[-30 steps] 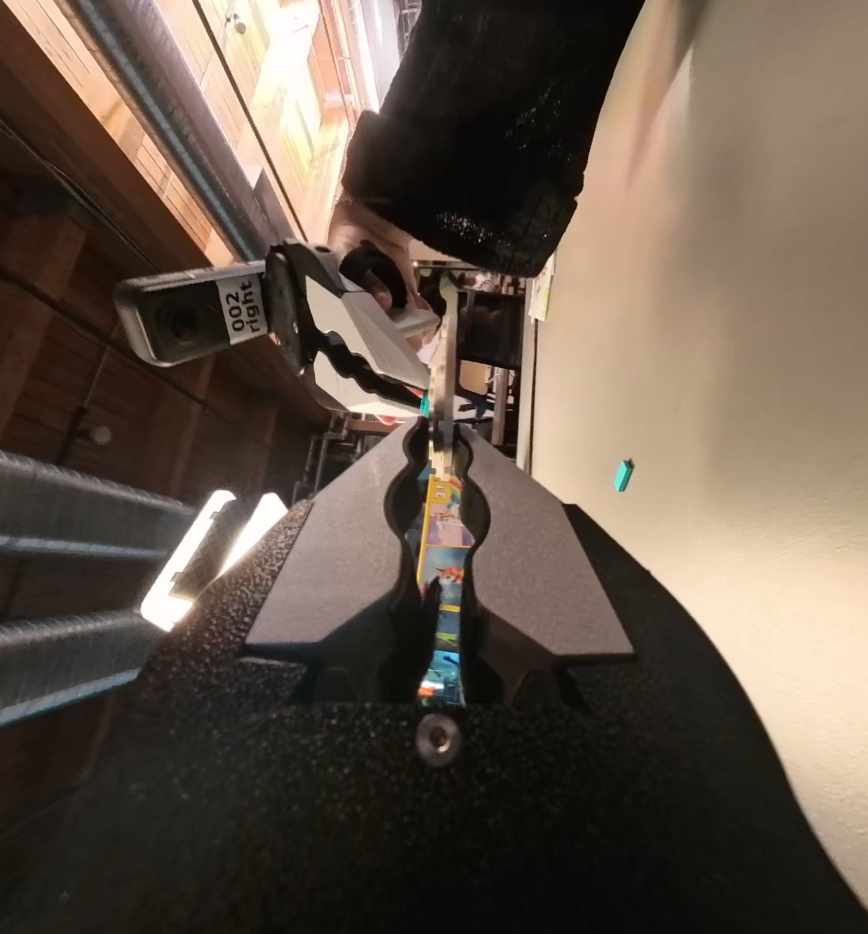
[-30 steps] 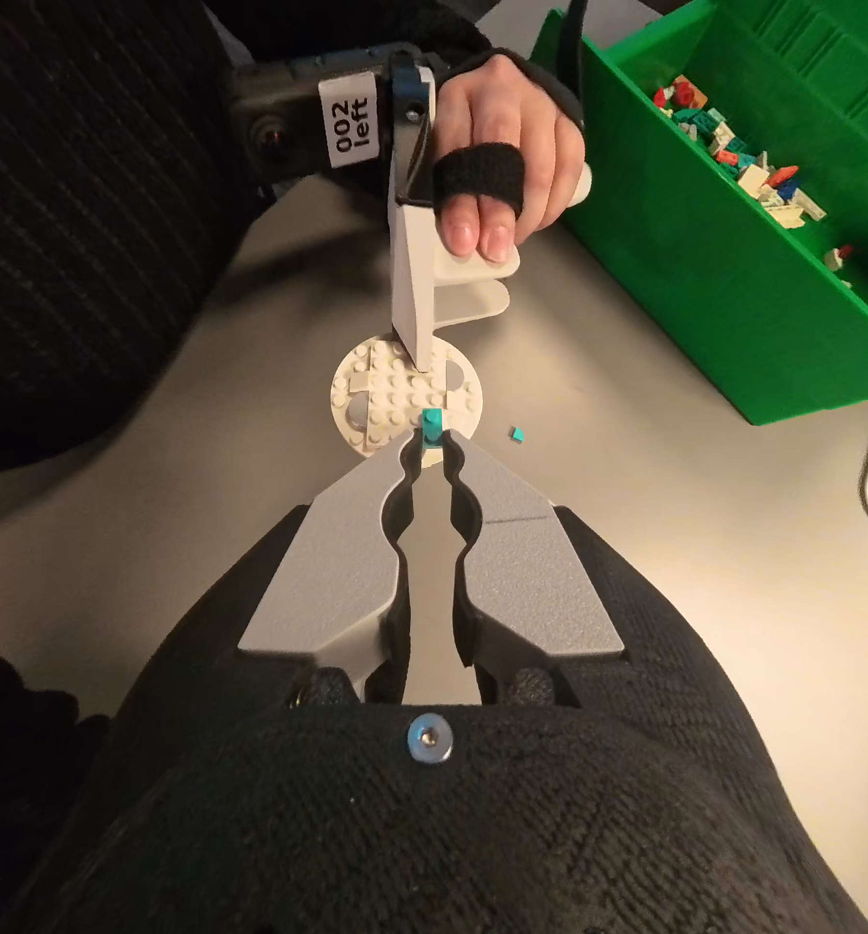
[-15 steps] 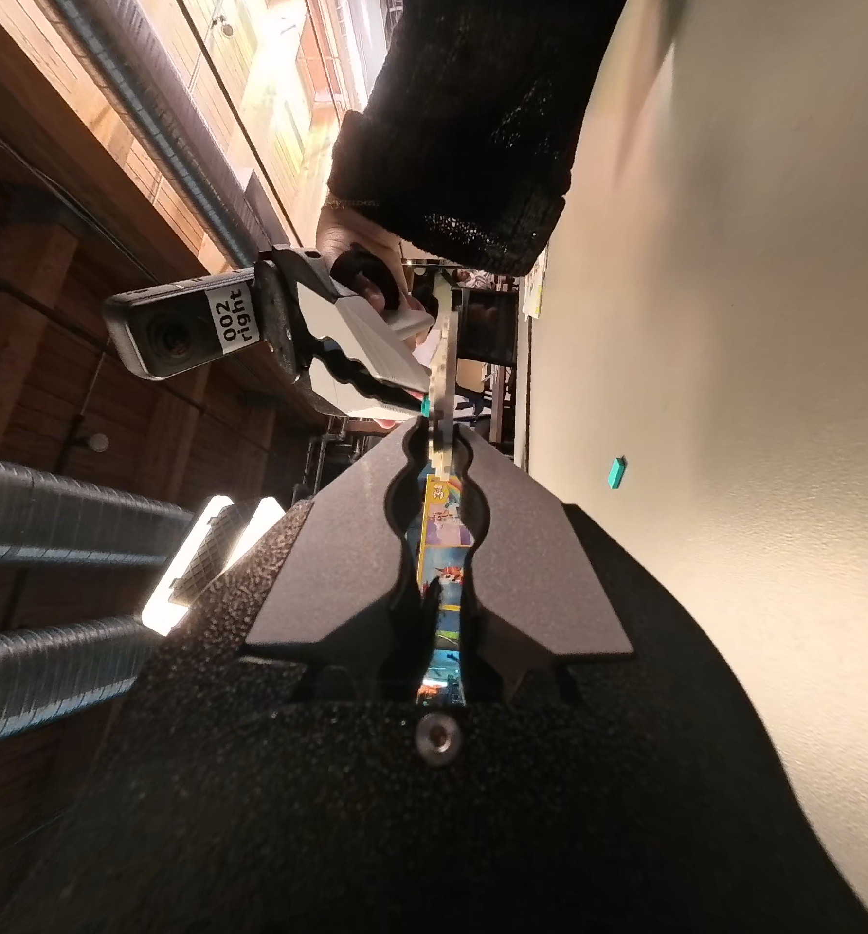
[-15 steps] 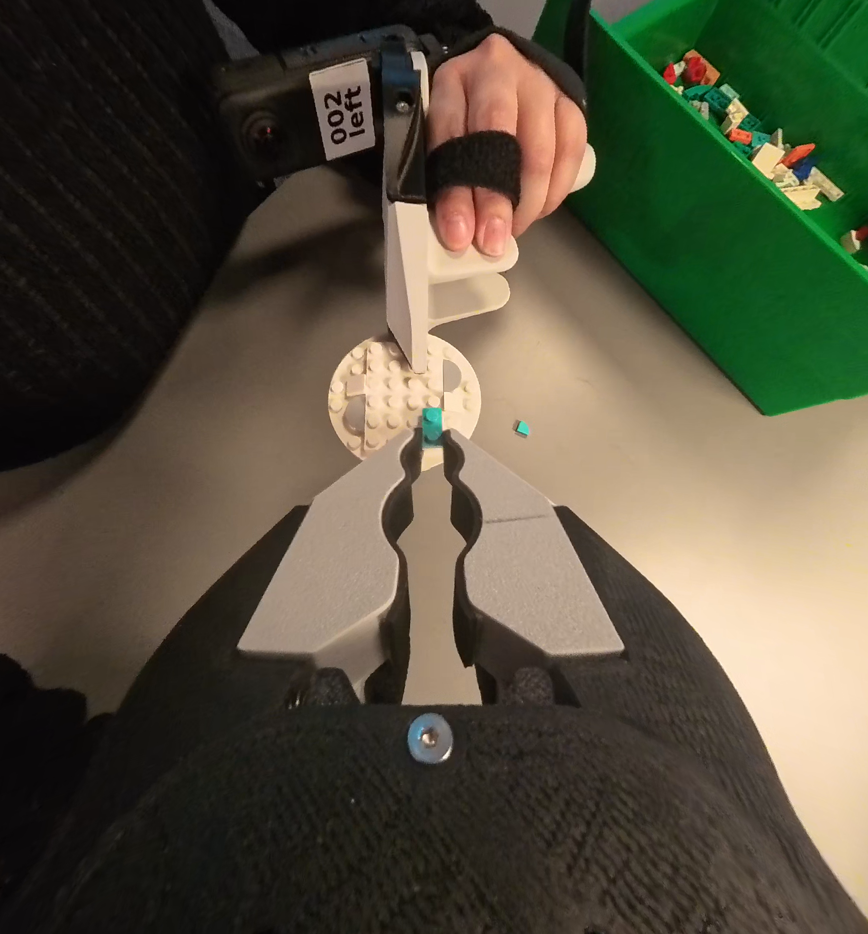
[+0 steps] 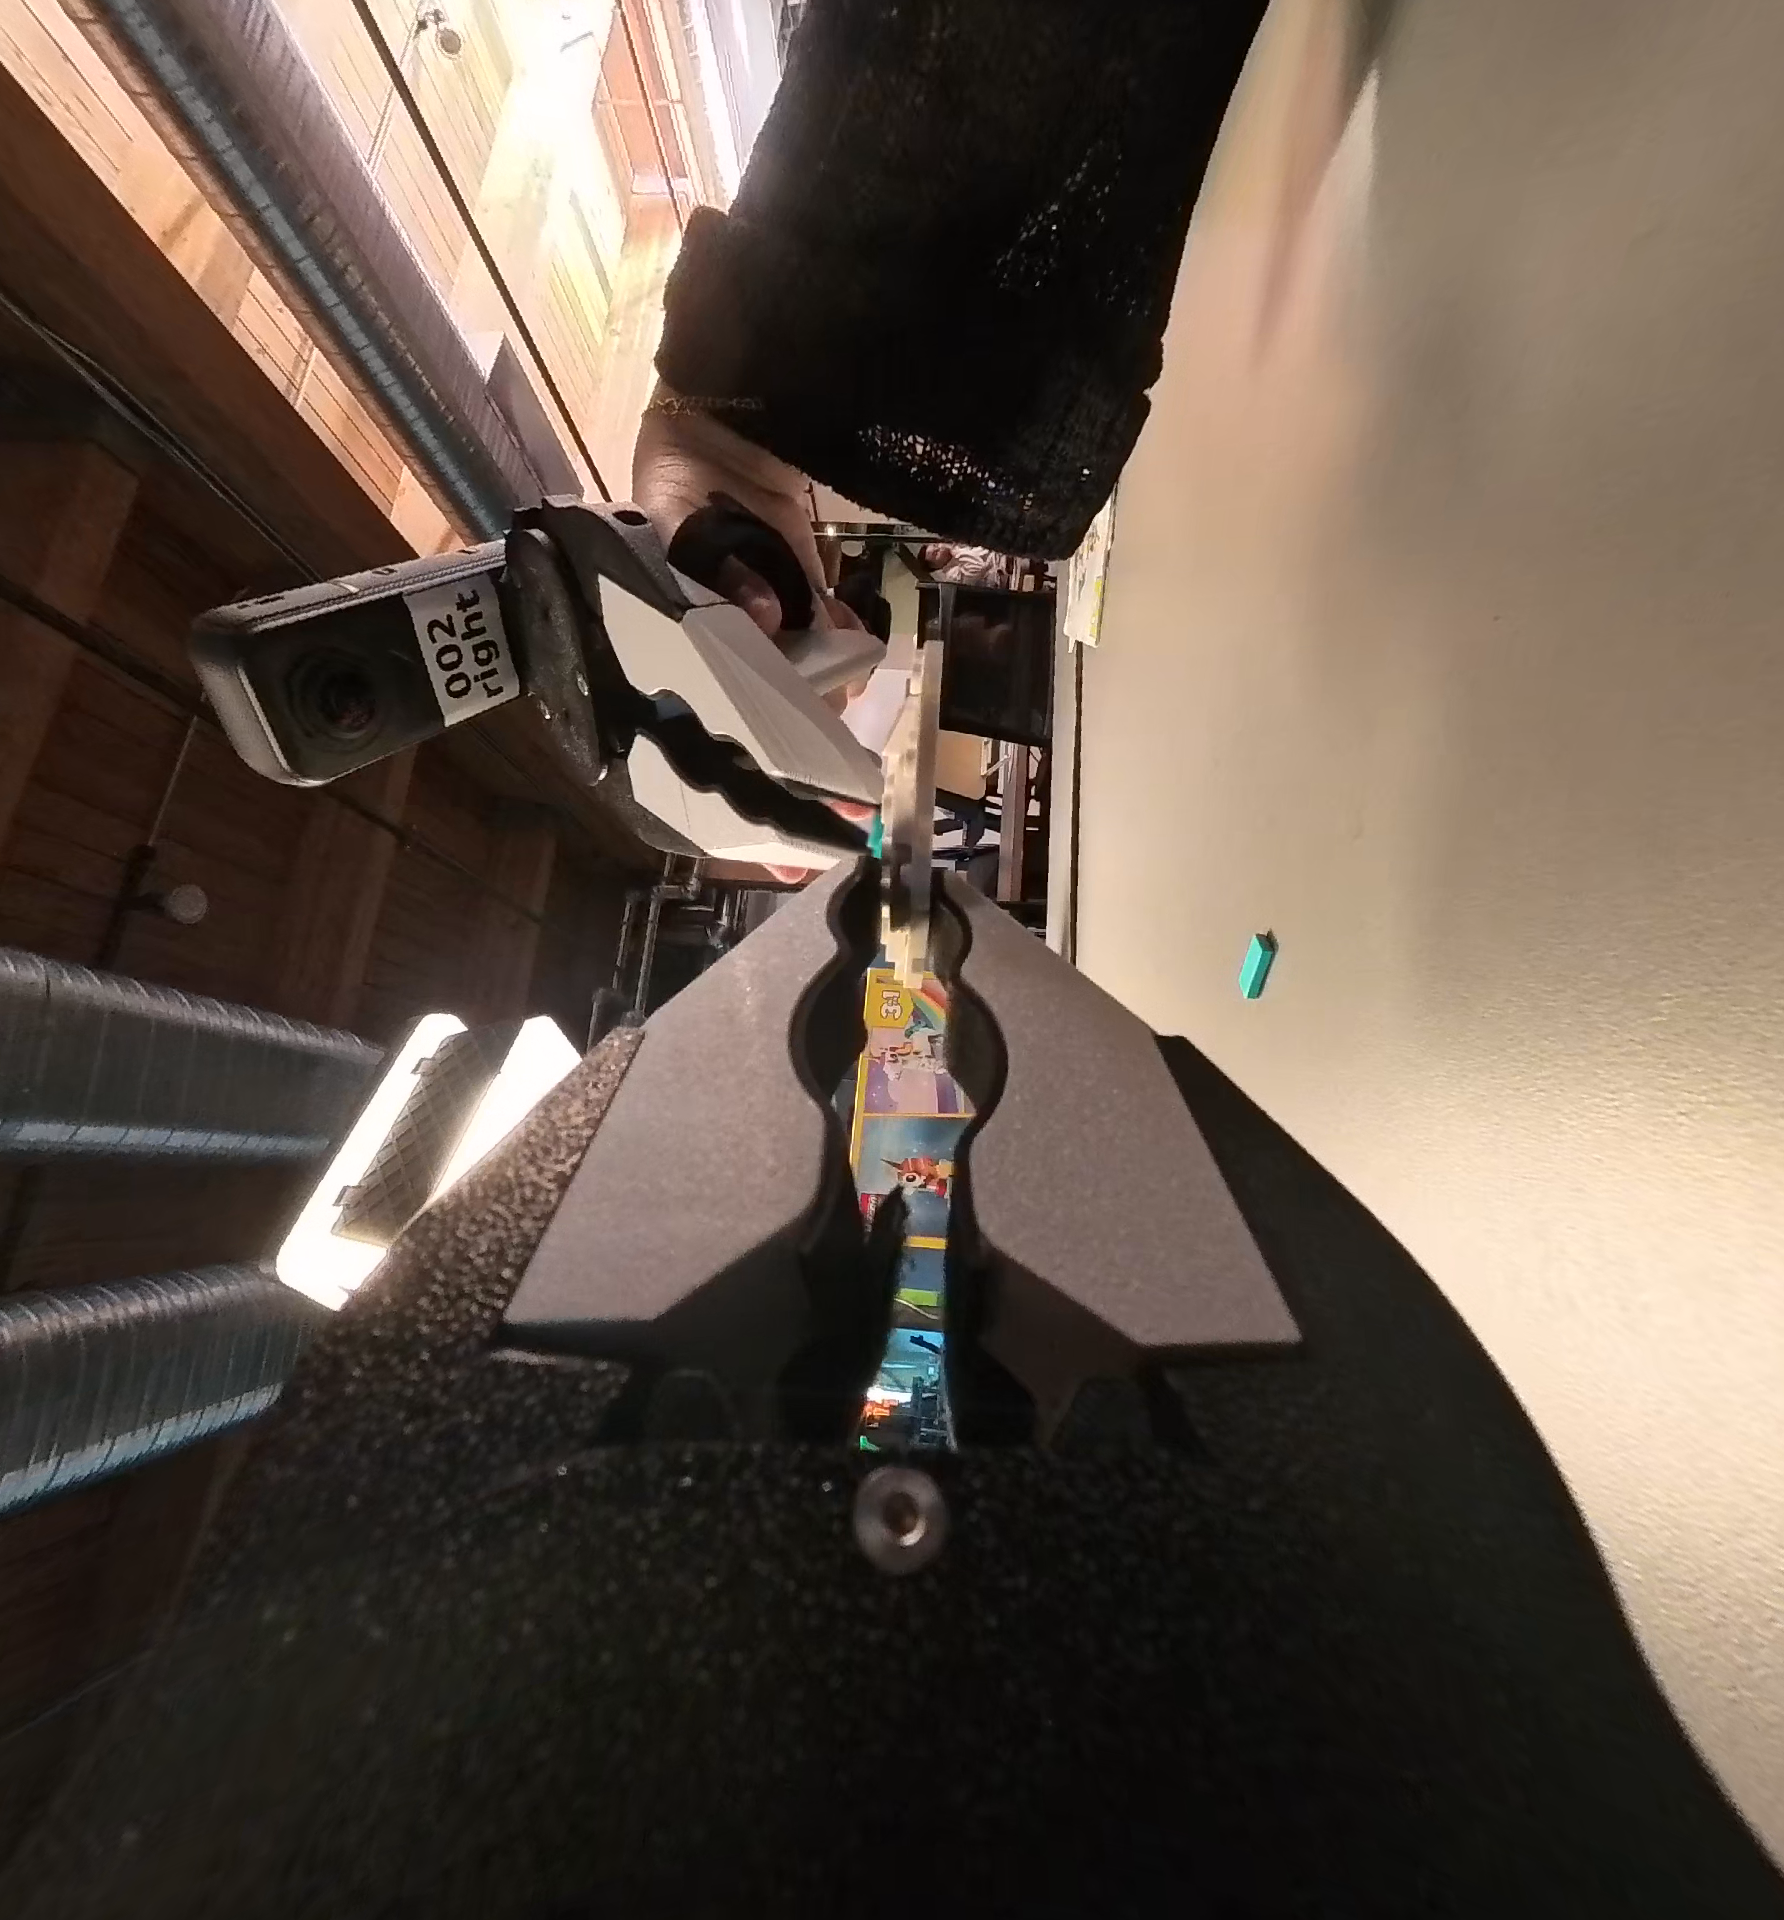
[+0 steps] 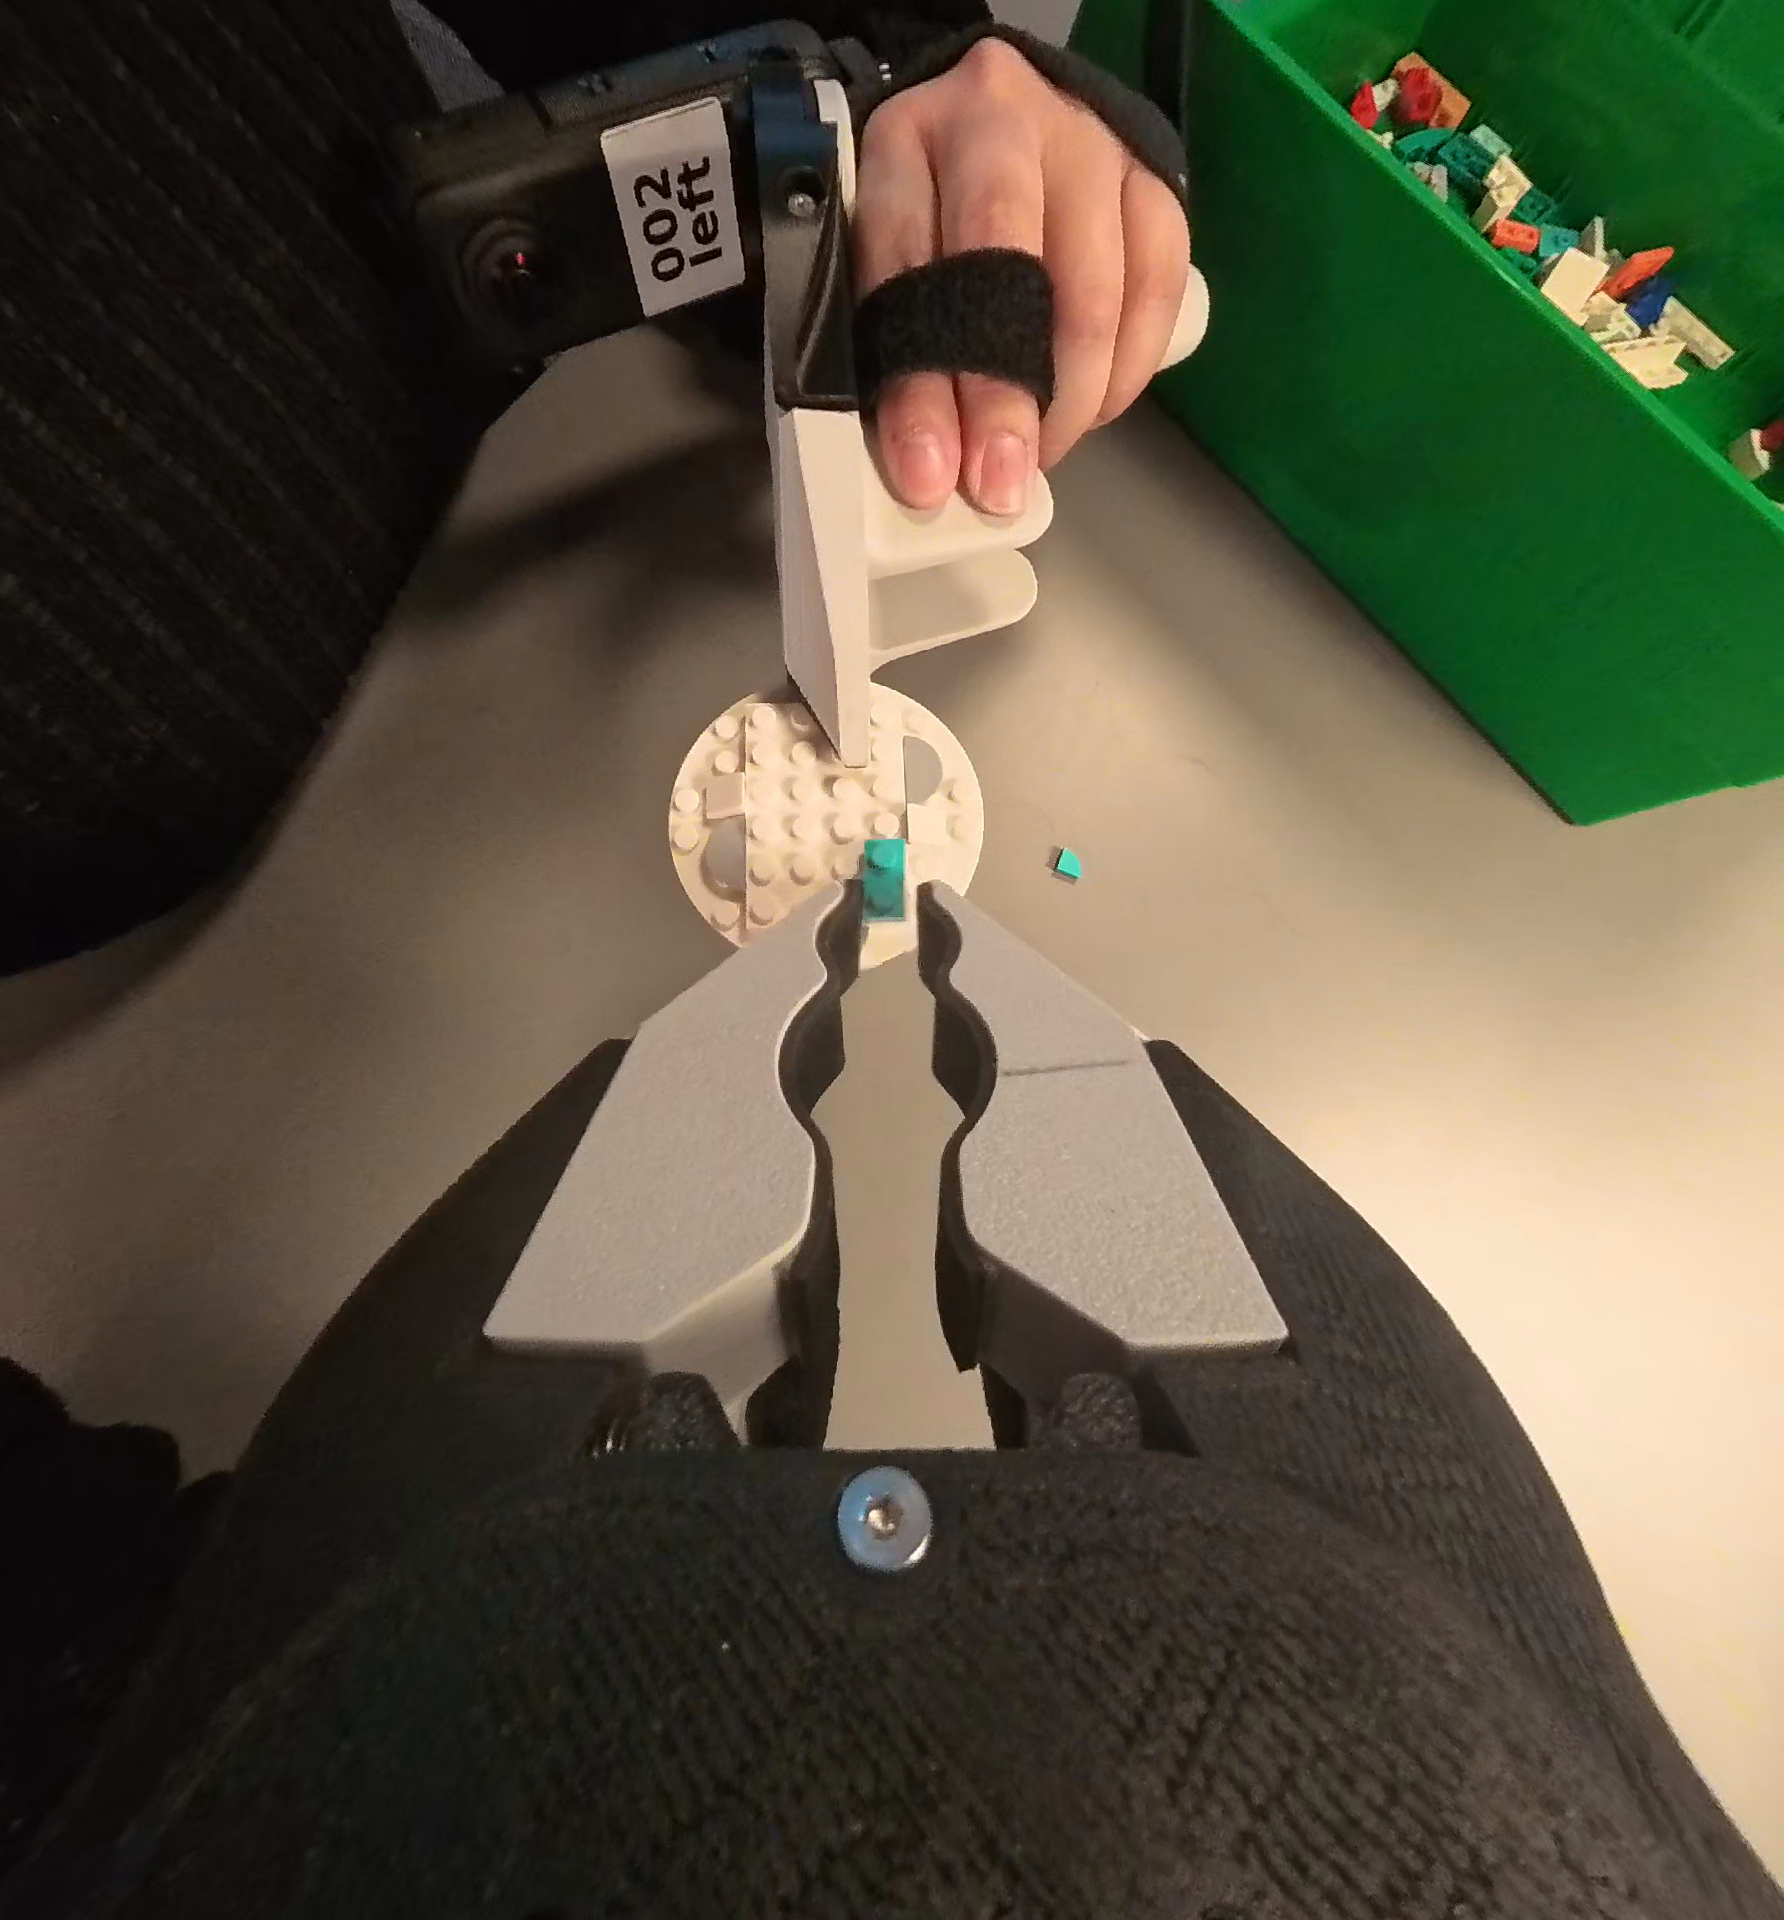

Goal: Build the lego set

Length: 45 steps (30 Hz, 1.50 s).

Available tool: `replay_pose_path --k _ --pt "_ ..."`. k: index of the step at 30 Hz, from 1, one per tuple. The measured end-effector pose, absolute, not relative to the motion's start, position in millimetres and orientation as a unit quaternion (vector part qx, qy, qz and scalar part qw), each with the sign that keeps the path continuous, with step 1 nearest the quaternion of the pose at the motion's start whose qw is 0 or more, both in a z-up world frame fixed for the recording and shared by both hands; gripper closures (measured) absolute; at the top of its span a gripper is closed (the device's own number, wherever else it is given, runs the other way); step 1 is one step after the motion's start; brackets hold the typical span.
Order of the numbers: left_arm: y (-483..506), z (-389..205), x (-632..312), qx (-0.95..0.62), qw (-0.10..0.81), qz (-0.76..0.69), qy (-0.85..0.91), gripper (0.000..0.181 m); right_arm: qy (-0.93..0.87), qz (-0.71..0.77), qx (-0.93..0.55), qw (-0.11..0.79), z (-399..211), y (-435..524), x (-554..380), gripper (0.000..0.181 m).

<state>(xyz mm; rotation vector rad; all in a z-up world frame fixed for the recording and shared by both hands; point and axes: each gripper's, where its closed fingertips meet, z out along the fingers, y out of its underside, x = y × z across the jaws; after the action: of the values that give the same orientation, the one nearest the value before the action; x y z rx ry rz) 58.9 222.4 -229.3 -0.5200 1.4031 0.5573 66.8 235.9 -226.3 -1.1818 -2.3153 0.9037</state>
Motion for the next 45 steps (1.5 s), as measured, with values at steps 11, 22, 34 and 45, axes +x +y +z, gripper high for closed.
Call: replay_pose_path --k 11,22,34,45 --pt "224.4 -230.0 57.5 -0.24 0.696 0.249 0.63 0.176 -0.824 0.317 -0.425 0.199 -227.0 239.8 67.0 0.169" --pt "237.5 -226.5 47.7 -0.291 0.688 0.249 0.617 0.175 -0.798 0.14 -0.415 0.413 -217.1 257.4 76.7 0.09" --pt "236.0 -227.6 49.7 -0.318 0.686 0.213 0.618 0.175 -0.747 -0.038 -0.234 0.621 -235.1 237.0 51.3 0.121" --pt "237.6 -228.8 48.6 -0.325 0.685 0.207 0.618 0.175 -0.728 -0.141 -0.2 0.641 -238.9 255.0 50.5 0.142"
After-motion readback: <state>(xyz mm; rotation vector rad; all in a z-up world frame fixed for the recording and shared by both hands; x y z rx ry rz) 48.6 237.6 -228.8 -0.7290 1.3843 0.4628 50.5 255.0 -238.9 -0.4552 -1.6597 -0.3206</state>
